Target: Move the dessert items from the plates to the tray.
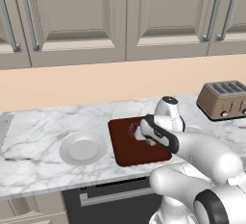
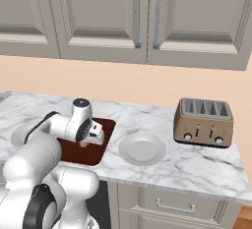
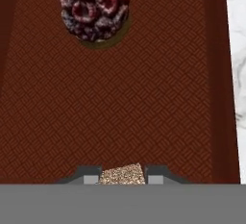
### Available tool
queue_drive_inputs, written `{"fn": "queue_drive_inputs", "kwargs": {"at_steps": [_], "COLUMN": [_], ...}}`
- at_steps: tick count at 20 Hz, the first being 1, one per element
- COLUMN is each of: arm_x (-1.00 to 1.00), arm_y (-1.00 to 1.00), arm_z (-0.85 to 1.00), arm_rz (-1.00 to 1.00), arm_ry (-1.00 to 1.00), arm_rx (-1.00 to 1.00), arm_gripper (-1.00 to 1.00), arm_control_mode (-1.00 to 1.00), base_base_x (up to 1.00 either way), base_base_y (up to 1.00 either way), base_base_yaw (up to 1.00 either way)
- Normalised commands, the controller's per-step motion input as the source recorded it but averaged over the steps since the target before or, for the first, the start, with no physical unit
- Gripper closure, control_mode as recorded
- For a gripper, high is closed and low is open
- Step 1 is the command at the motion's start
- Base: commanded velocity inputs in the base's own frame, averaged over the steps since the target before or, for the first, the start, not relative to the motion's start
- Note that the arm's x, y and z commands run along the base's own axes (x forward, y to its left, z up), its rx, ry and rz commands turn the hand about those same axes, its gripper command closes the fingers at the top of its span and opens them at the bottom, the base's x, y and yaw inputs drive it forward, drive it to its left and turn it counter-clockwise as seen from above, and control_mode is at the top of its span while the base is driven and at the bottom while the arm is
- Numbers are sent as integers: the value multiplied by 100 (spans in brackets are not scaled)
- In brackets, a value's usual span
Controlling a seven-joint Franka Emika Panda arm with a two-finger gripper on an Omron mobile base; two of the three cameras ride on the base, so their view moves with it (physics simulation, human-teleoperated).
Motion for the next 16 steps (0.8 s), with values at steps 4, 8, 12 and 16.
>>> {"fn": "queue_drive_inputs", "kwargs": {"at_steps": [4,8,12,16], "arm_x": [9,16,2,0], "arm_y": [19,12,4,2], "arm_z": [-45,-51,-52,-24], "arm_rz": [0,0,0,0], "arm_ry": [0,0,1,2], "arm_rx": [-3,-3,-2,-2], "arm_gripper": [100,100,100,100], "arm_control_mode": [-100,-100,-100,-100], "base_base_x": [0,0,0,0], "base_base_y": [0,0,0,0], "base_base_yaw": [0,0,0,0]}}
